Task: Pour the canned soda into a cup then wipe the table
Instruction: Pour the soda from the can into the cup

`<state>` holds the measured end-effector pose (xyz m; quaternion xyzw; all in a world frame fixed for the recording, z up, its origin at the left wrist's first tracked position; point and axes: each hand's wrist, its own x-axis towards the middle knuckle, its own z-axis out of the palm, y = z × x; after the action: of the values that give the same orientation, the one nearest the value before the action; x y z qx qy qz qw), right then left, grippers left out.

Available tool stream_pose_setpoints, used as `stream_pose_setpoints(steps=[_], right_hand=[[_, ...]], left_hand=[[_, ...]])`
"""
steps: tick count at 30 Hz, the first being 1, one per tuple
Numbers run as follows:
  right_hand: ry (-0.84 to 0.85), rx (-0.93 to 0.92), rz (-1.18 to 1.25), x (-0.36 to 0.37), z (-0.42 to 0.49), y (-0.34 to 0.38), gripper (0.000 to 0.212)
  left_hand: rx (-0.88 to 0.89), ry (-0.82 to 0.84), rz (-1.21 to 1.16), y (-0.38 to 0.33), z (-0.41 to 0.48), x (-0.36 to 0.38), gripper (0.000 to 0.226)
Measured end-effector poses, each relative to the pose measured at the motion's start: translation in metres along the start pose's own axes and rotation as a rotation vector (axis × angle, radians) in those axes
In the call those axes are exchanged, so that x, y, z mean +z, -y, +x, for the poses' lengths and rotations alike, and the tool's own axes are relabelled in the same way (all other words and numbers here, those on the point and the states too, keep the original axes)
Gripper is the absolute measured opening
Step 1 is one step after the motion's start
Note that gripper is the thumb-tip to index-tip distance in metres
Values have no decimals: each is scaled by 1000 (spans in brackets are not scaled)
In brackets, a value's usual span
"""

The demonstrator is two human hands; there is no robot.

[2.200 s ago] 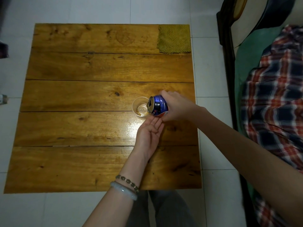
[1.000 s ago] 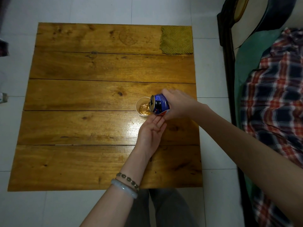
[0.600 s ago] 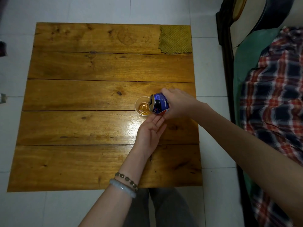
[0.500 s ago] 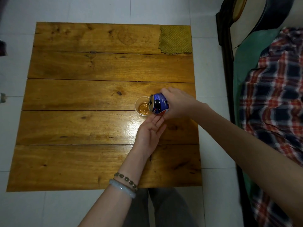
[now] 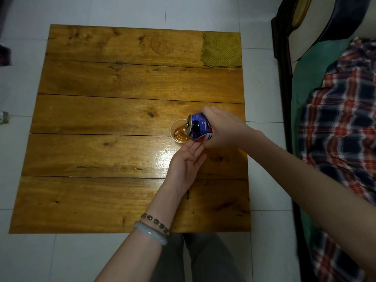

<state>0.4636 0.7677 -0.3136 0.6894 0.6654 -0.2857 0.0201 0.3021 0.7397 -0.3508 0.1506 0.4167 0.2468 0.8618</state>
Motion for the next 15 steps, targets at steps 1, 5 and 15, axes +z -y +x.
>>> stream_pose_setpoints(steps=[1, 5, 15], right_hand=[[-3, -4, -6, 0, 0, 0, 83], [-13, -23, -42, 3, 0, -3, 84], [-31, -45, -66, 5, -3, -6, 84]], left_hand=[[-2, -3, 0, 0, 0, 0, 70], [-4, 2, 0, 1, -2, 0, 69], [-13, 2, 2, 3, -3, 2, 69]])
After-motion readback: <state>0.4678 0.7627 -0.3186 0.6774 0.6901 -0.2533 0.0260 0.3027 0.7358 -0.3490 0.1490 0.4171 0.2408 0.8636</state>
